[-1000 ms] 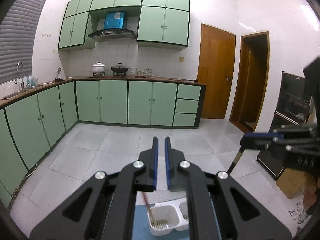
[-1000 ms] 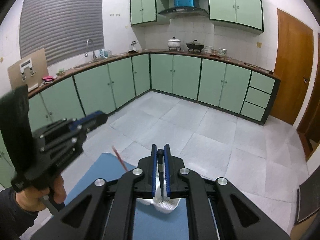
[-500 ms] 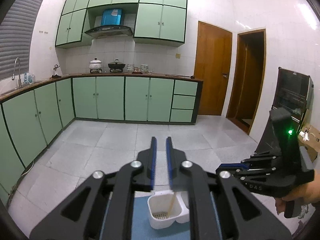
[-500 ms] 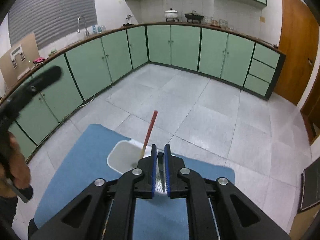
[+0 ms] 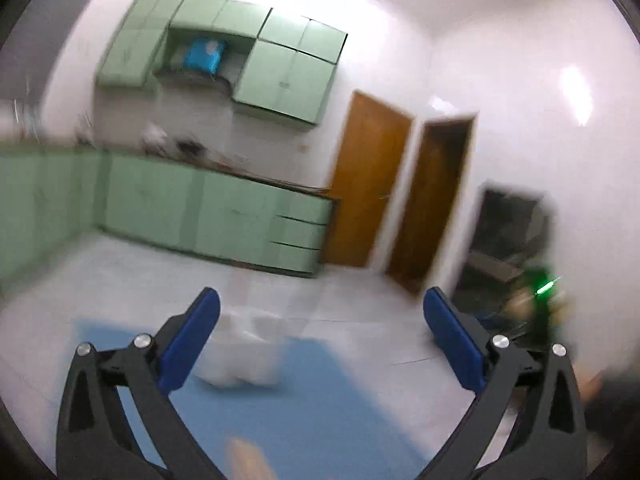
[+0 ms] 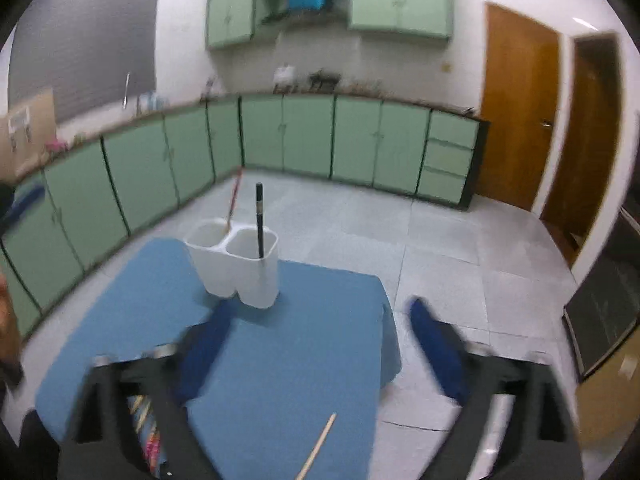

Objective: Organize utensils

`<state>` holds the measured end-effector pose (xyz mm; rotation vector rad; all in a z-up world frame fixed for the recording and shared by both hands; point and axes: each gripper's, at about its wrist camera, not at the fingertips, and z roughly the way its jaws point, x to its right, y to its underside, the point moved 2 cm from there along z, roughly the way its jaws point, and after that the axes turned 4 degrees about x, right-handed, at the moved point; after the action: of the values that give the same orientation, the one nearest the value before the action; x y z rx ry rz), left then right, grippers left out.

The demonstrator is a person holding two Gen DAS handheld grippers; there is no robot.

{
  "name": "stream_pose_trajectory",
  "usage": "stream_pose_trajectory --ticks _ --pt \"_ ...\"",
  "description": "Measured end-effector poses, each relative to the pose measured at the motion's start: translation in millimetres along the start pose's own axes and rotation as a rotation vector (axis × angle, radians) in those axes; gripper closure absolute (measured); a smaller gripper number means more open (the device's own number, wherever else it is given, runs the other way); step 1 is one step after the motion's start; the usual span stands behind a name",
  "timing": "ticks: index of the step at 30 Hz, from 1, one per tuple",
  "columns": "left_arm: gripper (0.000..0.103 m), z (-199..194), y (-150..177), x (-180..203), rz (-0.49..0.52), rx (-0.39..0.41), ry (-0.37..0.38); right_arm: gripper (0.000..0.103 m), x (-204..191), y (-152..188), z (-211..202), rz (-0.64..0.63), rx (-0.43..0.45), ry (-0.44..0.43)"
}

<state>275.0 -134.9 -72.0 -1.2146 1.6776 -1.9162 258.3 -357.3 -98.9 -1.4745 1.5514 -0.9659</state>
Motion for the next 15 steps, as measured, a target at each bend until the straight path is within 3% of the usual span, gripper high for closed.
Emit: stream_pose_trajectory --ticks 1,2,3,4,6,7,9,11,13,15 --pt "0.005 -9.3 15.7 7.0 -0.119 0.001 0.122 0.005 -6.4 6.7 -10.6 0.013 0.03 0.008" --pt "0.005 -17.3 25.7 14.1 -0.186 0.008 0.213 0.005 -13.9 8.6 -15.6 0.037 0.039 -0.041" --pt "0.005 -31.9 35.8 30.1 -0.218 0.033 0.364 0.005 -17.1 6.4 -17.2 0.072 0.046 -0.083" --pt "0.005 -41.2 39.4 39.9 -0.224 0.052 0.427 0.005 -22.1 3.0 -17.9 0.143 0.053 -0.135" --pt "0.005 -67.4 43.9 72.8 -0.264 0.116 0.676 0.005 -37.7 -4.4 -15.1 0.272 0.018 -0.257" --pt "0.005 -73.8 43.1 83.7 -0.27 0.124 0.745 0.005 -49.0 -8.0 -14.2 0.28 -0.001 -0.299" --pt "0.005 -88.5 35.4 95.6 -0.238 0.212 0.741 0.006 -65.4 -14.3 -23.2 0.233 0.055 -0.345" --pt "0.005 -108.2 26.7 97.6 -0.195 0.354 0.666 0.006 -59.7 -13.5 -32.7 0.184 0.125 -0.266" --pt "0.005 -108.4 22.2 98.9 -0.183 0.354 0.619 0.006 -27.0 0.0 -42.1 0.156 0.128 -0.194" --pt "0.005 -94.7 22.5 93.4 -0.22 0.274 0.503 0.006 23.8 21.7 -59.8 0.136 0.136 -0.133"
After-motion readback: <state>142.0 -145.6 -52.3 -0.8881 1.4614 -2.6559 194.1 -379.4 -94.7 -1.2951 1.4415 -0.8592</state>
